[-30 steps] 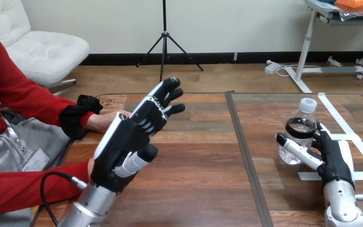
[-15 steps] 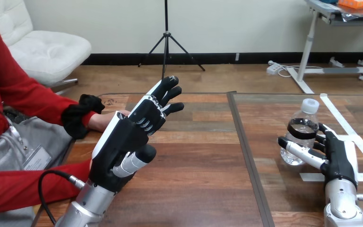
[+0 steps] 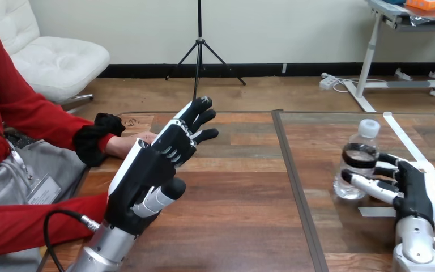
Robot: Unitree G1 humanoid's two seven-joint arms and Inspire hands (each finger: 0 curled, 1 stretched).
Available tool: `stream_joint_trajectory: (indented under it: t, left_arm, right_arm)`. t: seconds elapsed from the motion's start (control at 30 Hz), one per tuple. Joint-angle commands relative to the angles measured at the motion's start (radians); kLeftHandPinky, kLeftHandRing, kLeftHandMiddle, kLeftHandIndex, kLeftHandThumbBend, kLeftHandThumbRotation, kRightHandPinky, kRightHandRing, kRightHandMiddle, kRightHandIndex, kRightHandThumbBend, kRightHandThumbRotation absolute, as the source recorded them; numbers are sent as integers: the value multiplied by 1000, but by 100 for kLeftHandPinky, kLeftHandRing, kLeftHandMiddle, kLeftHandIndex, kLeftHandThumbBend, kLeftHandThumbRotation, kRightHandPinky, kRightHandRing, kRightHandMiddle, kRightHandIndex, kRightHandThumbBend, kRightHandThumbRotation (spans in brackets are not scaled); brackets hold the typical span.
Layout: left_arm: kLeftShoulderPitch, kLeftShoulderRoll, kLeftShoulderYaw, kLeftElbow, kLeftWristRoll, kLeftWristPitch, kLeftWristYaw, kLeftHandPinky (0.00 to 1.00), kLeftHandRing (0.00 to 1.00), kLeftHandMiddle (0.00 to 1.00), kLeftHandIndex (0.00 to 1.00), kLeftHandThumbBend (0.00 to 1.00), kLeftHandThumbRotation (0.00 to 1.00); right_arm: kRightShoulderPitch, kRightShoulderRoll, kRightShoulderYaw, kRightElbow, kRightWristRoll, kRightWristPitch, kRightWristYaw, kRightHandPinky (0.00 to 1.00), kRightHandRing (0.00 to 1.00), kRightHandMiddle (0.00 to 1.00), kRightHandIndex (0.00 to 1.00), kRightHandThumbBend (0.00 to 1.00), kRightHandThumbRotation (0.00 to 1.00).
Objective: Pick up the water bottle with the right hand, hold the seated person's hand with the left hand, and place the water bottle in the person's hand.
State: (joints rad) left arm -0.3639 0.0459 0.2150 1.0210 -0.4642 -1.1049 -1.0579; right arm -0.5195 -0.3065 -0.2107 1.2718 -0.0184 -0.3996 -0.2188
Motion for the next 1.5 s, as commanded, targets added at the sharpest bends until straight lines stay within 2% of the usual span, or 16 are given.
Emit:
stream_joint_trajectory:
  t: [0.0,0.53,0.67,1.0,1.47]
  left_arm:
    - [-28,9,7,-38,-2,-1,10,86,94,96,92,100,76]
    - [-25,9,6,-39,-3,-2,8,86,95,96,93,100,77]
    - [-24,11,5,-38,-1,0,8,86,95,96,93,100,77]
    - [-20,8,3,-33,10,-7,19,86,94,96,92,100,77]
    - [-23,7,-3,-20,32,-18,38,85,94,96,93,100,79]
  right_arm:
    - [-56,15,-22,-2,25,-20,12,33,41,51,60,92,1]
    - [-47,16,-17,-29,26,-36,23,24,29,42,55,86,0]
    - [-44,17,-10,-40,18,-40,20,23,29,41,55,85,0]
    - [-29,19,0,-79,13,-81,49,21,28,39,53,85,0]
    - [-9,15,24,-151,3,-91,79,20,27,40,55,85,0]
